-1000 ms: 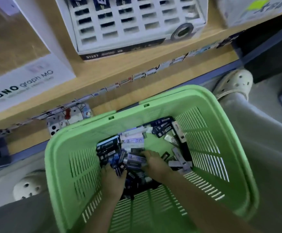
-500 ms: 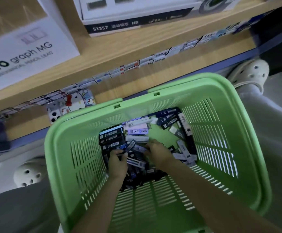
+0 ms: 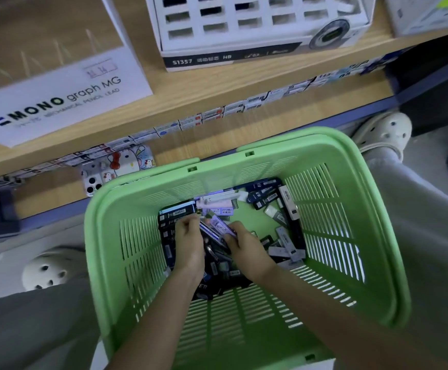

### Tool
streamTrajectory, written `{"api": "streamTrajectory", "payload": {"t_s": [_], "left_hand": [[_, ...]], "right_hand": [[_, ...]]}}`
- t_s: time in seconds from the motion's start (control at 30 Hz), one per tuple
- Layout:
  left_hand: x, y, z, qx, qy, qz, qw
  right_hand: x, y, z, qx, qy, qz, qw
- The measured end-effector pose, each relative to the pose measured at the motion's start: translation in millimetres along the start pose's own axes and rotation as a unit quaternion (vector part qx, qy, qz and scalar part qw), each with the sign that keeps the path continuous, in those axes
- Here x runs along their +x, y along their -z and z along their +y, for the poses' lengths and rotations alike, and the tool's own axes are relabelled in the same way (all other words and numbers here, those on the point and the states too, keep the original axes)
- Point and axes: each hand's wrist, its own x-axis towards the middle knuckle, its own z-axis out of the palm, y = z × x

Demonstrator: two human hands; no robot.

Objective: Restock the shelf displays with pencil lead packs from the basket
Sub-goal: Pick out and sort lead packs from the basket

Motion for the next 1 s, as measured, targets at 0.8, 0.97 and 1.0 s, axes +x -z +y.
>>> {"api": "streamTrajectory", "payload": {"t_s": [0.8,0.97,1.0], "left_hand": [[-0.7,28.5,16.8,0.135,-0.044,-0.048,0.989],[-3.6,30.7,17.8,0.136,-0.035,-0.050,0.989],[-5.3,30.4,18.7,0.137,-0.030,-0.047,0.989]], "right_hand": [[60.1,2.8,15.7,0.219,-0.118,0.087,0.965],[78.3,-12.4,4.9,0.223,-0.134,0.063,0.964],[79.6,-14.4,1.6,0.218,-0.140,0.060,0.964]]}}
